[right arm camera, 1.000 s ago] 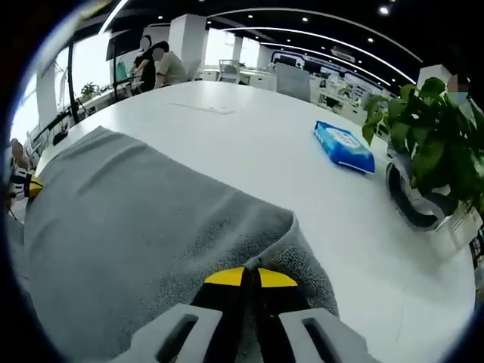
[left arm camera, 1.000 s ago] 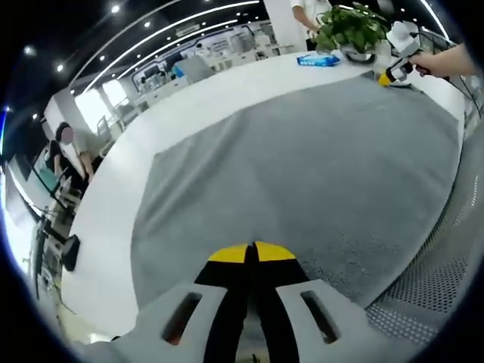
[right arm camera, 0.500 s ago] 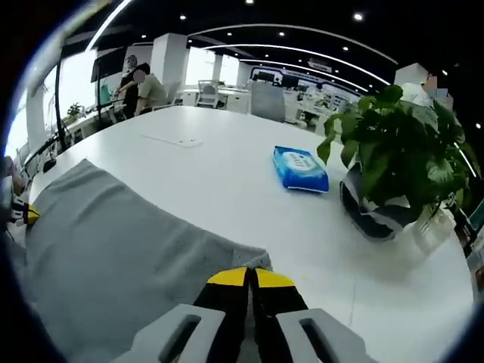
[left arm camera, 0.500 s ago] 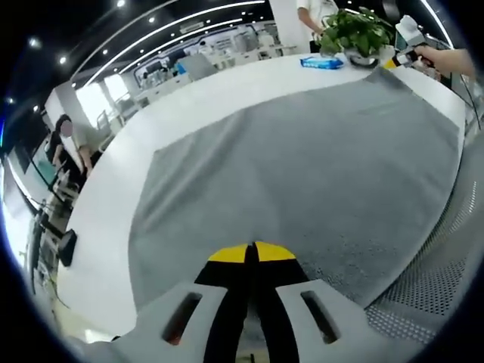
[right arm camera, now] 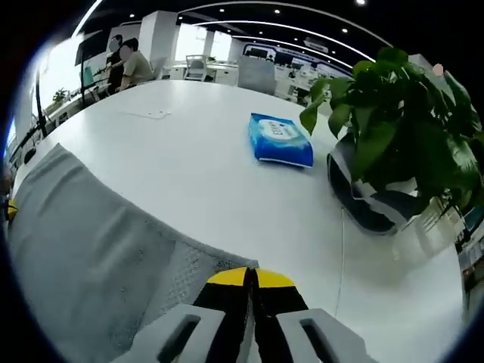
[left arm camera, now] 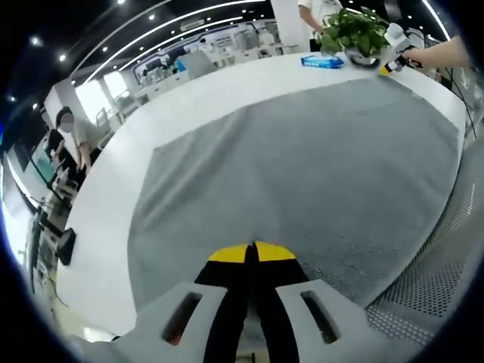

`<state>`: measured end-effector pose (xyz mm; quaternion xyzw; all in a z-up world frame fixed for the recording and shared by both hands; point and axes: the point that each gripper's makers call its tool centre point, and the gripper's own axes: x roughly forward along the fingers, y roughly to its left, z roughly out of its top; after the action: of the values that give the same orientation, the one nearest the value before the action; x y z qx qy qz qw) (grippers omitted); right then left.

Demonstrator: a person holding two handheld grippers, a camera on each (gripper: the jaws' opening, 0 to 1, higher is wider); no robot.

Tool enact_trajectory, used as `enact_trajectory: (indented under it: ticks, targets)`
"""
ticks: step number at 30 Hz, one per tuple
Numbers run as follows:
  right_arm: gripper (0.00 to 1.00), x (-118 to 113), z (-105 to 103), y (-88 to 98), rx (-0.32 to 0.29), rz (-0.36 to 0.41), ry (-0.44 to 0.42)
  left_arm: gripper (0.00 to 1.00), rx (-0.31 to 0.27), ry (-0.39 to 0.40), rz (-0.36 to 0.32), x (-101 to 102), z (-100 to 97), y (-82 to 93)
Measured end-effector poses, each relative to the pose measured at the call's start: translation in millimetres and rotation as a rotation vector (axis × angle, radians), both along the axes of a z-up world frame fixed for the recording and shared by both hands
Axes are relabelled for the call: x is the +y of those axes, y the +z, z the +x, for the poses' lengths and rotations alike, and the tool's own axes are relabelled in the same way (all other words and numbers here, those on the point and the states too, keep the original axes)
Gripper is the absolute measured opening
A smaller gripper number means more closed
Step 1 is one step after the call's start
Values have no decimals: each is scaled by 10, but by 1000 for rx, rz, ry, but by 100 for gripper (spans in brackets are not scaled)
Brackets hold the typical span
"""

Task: Open the folded towel by lifting each exposed corner and separating the folded layers until the towel lies flat within the target outline without major curled edges

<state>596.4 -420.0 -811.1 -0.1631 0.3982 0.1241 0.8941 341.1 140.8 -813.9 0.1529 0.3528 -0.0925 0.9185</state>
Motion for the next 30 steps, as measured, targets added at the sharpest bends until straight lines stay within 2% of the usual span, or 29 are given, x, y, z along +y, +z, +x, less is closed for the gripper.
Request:
enact_trajectory:
  ticks: [3, 6, 10, 11, 12, 14, 16, 18, 19, 20, 22, 25, 26, 29, 30]
  targets:
    - [0, -15, -70, -66, 16, -6, -5, 1, -1, 9, -10, 3, 0, 0]
    - [0, -23, -42, -106, 9, 12, -13, 1, 2, 7, -5, -3, -1, 5]
    - [2, 10, -16, -103, -3, 63, 29, 1, 7, 19, -20, 0, 3, 6]
    - [3, 15, -31, -96, 0, 88, 28, 1, 6, 48, -72, 2, 12, 5]
    - [8, 40, -72, -22, -2, 124, -8, 1, 9, 51, -89, 9, 13, 5]
    - [17, -37, -134, 23, -8, 145, -46, 2, 26, 73, -141, 16, 23, 5]
    - [11, -62, -151, 249, -99, 171, -67, 3, 28, 97, -198, 8, 54, 11]
    - [11, 0, -247, 471, -176, 185, -50, 7, 78, 173, -357, -36, 75, 27]
    - [13, 57, -302, 530, -189, 206, -36, 10, 97, 217, -425, -18, 113, 45]
    - [16, 116, -373, 561, -188, 228, -18, 15, 59, 210, -430, 0, 193, 101]
    - [21, 272, -621, 567, -144, 233, 36, 24, -34, 154, -364, 51, 377, 248]
    - [28, 491, -994, 474, -83, 196, 140, 28, -25, 39, -242, 16, 520, 323]
    - [34, 616, -1148, 423, -60, 198, 185, 32, -26, 22, -230, 4, 565, 332]
    - [44, 885, -1485, 350, -14, 235, 231, 46, 16, -40, -280, -136, 659, 324]
    - [47, 969, -1583, 340, 2, 247, 244, 55, 33, -69, -280, -171, 659, 304]
